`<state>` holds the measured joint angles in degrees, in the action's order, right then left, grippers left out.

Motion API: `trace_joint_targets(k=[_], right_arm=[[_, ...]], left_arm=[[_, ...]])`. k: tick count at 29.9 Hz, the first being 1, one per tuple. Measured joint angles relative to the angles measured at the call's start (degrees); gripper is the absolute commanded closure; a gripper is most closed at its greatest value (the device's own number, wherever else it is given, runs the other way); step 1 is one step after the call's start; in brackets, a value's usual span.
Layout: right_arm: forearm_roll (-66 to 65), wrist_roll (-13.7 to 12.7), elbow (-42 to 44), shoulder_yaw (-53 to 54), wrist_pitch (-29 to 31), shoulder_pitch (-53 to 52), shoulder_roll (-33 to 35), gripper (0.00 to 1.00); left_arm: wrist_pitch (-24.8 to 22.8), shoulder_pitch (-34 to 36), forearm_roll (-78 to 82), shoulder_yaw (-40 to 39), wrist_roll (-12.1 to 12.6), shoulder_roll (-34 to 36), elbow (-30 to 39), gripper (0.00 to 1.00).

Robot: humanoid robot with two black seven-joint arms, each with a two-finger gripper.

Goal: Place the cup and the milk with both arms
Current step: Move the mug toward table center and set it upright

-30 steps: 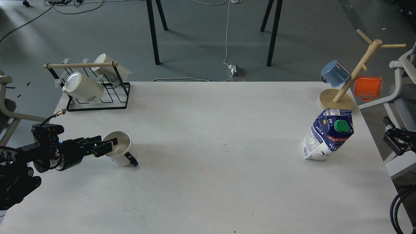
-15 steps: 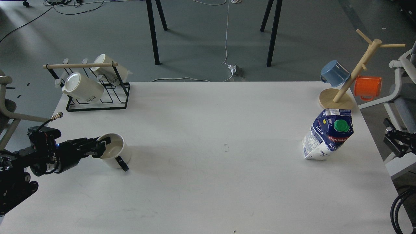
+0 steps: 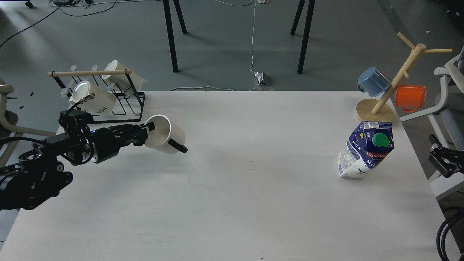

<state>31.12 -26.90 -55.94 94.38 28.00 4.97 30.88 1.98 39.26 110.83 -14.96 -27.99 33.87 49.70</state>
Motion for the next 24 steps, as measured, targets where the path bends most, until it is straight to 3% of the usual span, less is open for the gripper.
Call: trace_joint_targets(k=[11,24], right_arm=[[-0.1,0.1,0.9,0.1,0.0,0.0,0.1,0.02],[-0.2,0.1,1.2,-0.2,0.0,0.0,0.1,0.02]], left_arm=[[-0.7,2.6,-0.4,7.2,0.0,-18.0,-8.0,1.00],[-0.5,2.0,-0.2,9.9,0.0,-19.0,-8.6,0.93]])
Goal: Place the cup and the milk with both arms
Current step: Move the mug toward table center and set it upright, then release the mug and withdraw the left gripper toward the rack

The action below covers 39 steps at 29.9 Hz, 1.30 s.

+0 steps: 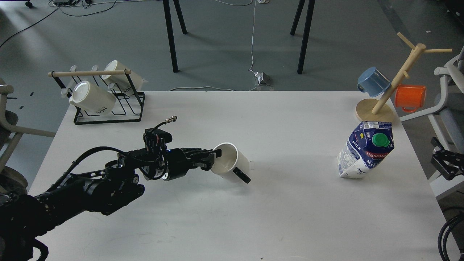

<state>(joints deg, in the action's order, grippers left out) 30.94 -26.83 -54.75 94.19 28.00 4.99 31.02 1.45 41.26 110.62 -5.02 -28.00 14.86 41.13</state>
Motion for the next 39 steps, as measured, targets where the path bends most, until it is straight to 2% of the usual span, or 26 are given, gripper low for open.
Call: trace_joint_targets(k=[9,15,21,29,32,35,39], right_arm=[[0.0,-0.1,0.0,-0.3,0.0,0.0,-0.1,0.02],[0.0,-0.1,0.0,-0.3,0.0,0.2,-0.1,0.02],[0.0,-0.1,0.1,-0.5,0.0,0.3,-0.3,0.02],[0.0,-0.2,0.1,-0.7,0.0,0.4,-0.9,0.02],[0.0,-0.4,0.0,-0.8,0.0,1.0,-0.9,0.01],[0.0,-0.7,-0.3,-0.9,0.0,3.2,-0.9,0.01],[0.1,-1.1,-0.7,-2.8,0.0,7.6,-0.9,0.01]], left_arm=[[0.1,-0.4,-0.5,1.0,0.0,0.8,0.5,0.88],[-0.1,-0.4,-1.4,0.5,0.0,2.1,2.5,0.78],[-0.2,-0.2,-2.8,0.7,0.0,3.3,3.9,0.72],[-0.5,-0.1,-4.0,0.5,0.0,5.6,5.7,0.57],[-0.5,-0.2,-7.0,0.0,0.0,7.0,7.0,0.45],[-0.6,-0.2,-13.2,-2.6,0.0,9.4,9.4,0.42],[-1.9,-1.4,-25.1,-10.3,0.0,13.4,13.1,0.37]])
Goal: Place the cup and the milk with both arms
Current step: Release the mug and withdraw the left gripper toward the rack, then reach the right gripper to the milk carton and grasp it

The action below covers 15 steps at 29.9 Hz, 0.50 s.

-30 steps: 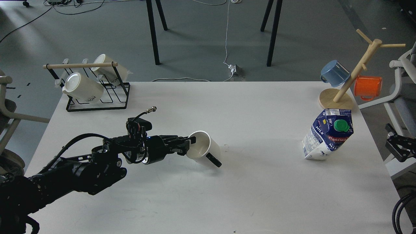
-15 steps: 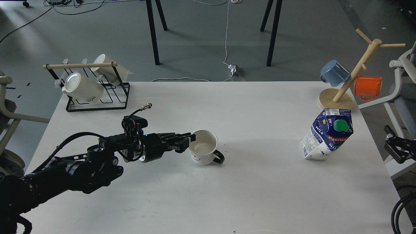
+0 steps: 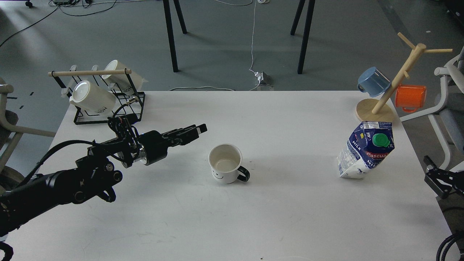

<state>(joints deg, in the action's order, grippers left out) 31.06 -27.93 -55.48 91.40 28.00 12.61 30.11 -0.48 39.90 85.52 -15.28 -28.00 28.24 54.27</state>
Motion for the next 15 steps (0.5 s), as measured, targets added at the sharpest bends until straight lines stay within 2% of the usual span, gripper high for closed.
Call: trace_joint_targets(k=[2,5,7,9,12,15], right_arm=[[0.1,0.0,-0.3,-2.1,0.0,1.3,-0.4,0.01],[0.1,0.0,-0.8,-5.3,0.0,1.6,-3.2,0.01],[-0.1,-0.1,-0.9,-7.2,0.0,1.3,-5.4,0.01],[-0.3,0.0,-0.9,-8.7,0.0,0.8,-6.9,0.01],[-0.4,0.1,-0.9,-10.4,0.0,-0.8,-8.2,0.01],[-0.5,0.2,-0.4,-11.0,0.0,-2.4,-8.8,0.01]], left_arm=[[-3.2,-1.9,-5.9,-4.5,0.0,2.0,1.0,0.32],[-11.1,-5.6,-12.1,-13.6,0.0,4.1,2.0,0.17],[-19.6,-9.0,-15.3,-21.2,0.0,5.0,2.9,0.11],[-24.9,-11.9,-16.5,-27.2,0.0,5.4,3.7,0.04],[-27.2,-14.3,-16.9,-32.3,0.0,5.7,4.7,0.01],[-27.5,-15.3,-17.0,-33.5,0.0,6.1,5.0,0.01]])
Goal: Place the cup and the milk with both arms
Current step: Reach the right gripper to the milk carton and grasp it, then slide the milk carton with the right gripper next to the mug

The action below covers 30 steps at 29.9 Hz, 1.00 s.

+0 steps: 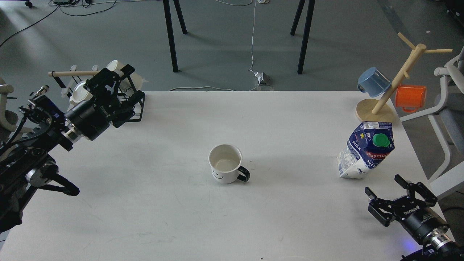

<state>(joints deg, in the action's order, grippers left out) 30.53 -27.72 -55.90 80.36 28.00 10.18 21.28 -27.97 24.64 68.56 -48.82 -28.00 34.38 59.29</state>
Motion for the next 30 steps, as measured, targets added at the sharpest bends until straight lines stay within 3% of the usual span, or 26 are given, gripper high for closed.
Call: trace_joint_targets(k=[23,25,28,30], right_arm=[[-0.1,0.1,1.6,-2.0,0.0,-8.7,-2.9,0.04],[-0.1,0.2,1.7,-2.0,0.0,-8.7,-3.1,0.15],[-0.1,0.1,1.6,-2.0,0.0,-8.7,-3.3,0.47],[-0.1,-0.1,1.5,-2.0,0.0,-8.7,-3.5,0.52]], left_arm=[[0.0,-3.8,0.3,0.3,0.0,0.6,0.0,0.01],[0.0,-3.9,0.3,0.3,0.0,0.8,0.0,0.01],[0.0,-4.0,0.3,0.3,0.0,0.9,0.0,0.01],[0.0,-4.0,0.3,0.3,0.0,0.9,0.0,0.01]])
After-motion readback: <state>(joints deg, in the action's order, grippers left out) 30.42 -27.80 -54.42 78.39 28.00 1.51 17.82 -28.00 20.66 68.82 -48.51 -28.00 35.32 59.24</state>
